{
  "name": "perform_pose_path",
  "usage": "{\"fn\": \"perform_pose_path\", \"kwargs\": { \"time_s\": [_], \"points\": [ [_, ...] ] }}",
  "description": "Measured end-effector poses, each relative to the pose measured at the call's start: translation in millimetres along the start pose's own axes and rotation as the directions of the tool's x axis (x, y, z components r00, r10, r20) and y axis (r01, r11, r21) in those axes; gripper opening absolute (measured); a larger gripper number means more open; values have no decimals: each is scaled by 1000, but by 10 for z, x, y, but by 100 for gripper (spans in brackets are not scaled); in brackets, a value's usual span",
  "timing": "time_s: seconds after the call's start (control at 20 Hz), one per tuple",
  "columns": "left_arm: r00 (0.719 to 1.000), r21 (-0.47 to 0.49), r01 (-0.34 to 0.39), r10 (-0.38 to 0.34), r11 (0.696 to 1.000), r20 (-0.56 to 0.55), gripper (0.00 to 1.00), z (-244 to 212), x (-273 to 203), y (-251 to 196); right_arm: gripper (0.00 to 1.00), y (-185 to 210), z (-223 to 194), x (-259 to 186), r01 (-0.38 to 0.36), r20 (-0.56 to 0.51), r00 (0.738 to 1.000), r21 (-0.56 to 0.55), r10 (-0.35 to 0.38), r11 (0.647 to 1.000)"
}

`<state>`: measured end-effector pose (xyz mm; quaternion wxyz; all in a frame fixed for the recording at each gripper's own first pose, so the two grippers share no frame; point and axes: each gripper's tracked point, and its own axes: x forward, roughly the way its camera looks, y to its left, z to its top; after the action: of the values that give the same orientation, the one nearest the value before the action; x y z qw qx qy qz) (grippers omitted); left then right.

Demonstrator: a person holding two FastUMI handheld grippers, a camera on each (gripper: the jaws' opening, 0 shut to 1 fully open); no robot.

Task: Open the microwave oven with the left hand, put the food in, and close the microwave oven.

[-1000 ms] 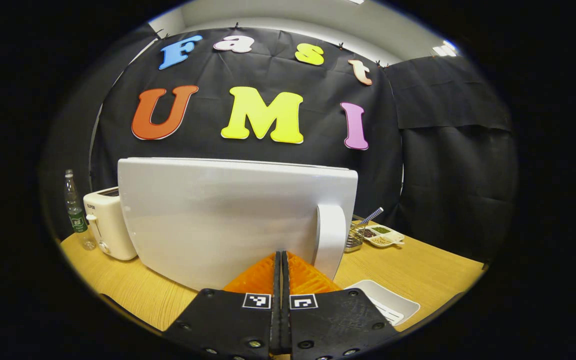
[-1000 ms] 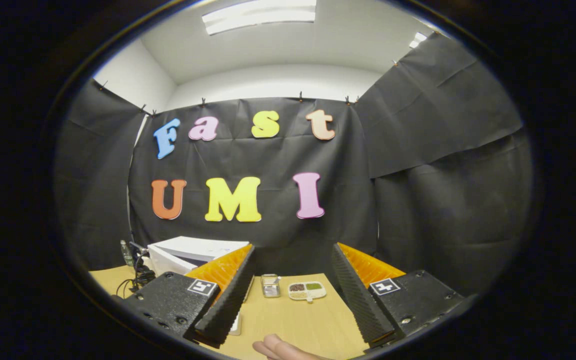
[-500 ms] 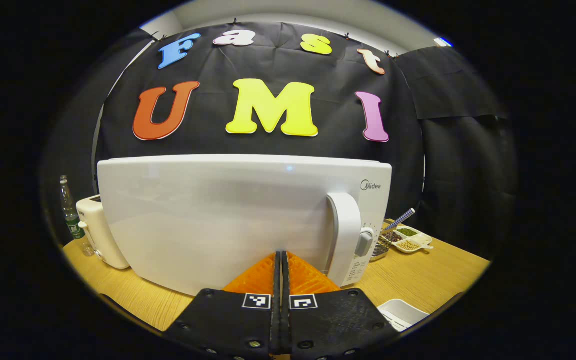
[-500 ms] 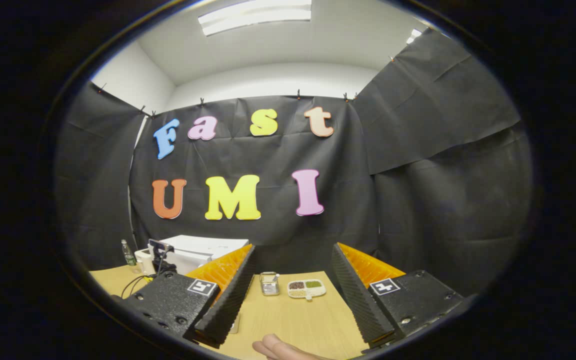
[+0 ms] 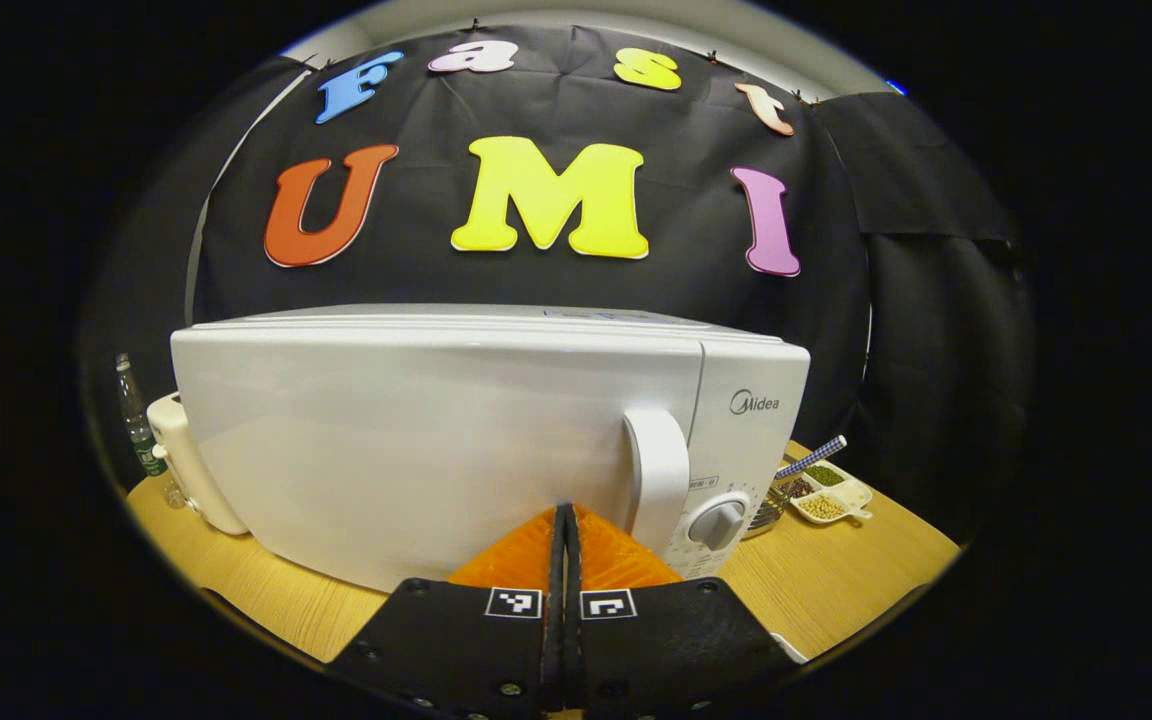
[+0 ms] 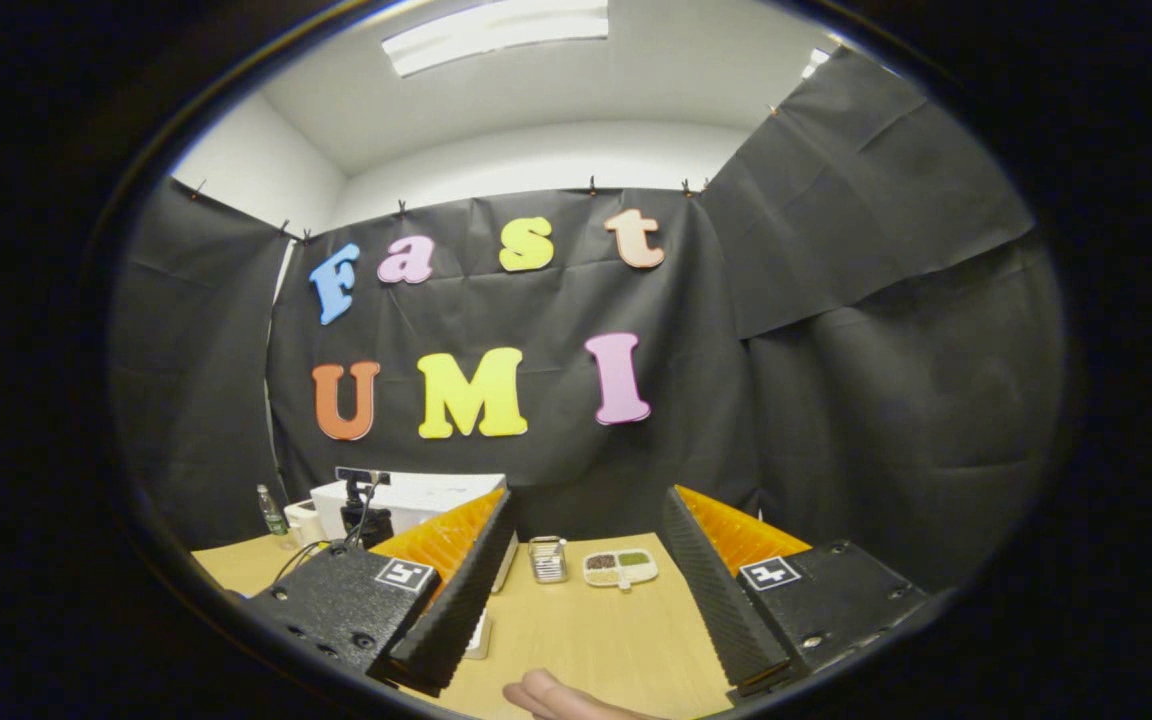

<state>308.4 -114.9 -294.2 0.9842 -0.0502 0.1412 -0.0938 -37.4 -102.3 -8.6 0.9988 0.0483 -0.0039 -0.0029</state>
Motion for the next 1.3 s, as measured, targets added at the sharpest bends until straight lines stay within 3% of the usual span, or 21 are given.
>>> {"fn": "perform_pose_path", "kwargs": {
  "time_s": [0.5, 0.6, 0.8, 0.85, 0.9, 1.0, 1.05, 1.15, 1.3],
  "points": [
    [995, 52, -46, 51, 998, -82, 0, -35, -23, 32, 89, 39, -28, -306, 27, -1, 1000, 13, -27, 1000],
    [991, 36, -53, 57, 998, -119, 0, -83, -185, 77, 89, 38, -85, -317, 33, -10, 999, 27, -33, 999],
    [997, 63, -53, 56, 997, -46, 2, 163, -709, 129, 89, 70, -189, -326, 39, -25, 999, 31, -39, 999],
    [998, 70, -58, 59, 996, -9, 18, 289, -886, 127, 89, 102, -218, -333, 39, -31, 999, 27, -38, 999],
    [996, 74, -85, 83, 994, 37, 47, 439, -1042, 166, 89, 105, -230, -335, 42, -31, 999, 25, -41, 999],
    [990, 71, -104, 97, 992, 98, 87, 655, -1395, 140, 89, 147, -235, -357, 41, -33, 999, 25, -40, 999],
    [991, 59, -99, 92, 993, 101, 94, 730, -1591, 98, 89, 173, -250, -386, 38, -37, 999, 27, -37, 999],
    [991, 46, -86, 81, 995, 106, 94, 880, -2029, -25, 89, 257, -257, -421, 29, -45, 999, 28, -27, 999],
    [984, 62, -142, 133, 988, 122, 93, 1084, -2659, -40, 89, 306, -191, -492, 45, -29, 999, 31, -45, 998]
  ]
}}
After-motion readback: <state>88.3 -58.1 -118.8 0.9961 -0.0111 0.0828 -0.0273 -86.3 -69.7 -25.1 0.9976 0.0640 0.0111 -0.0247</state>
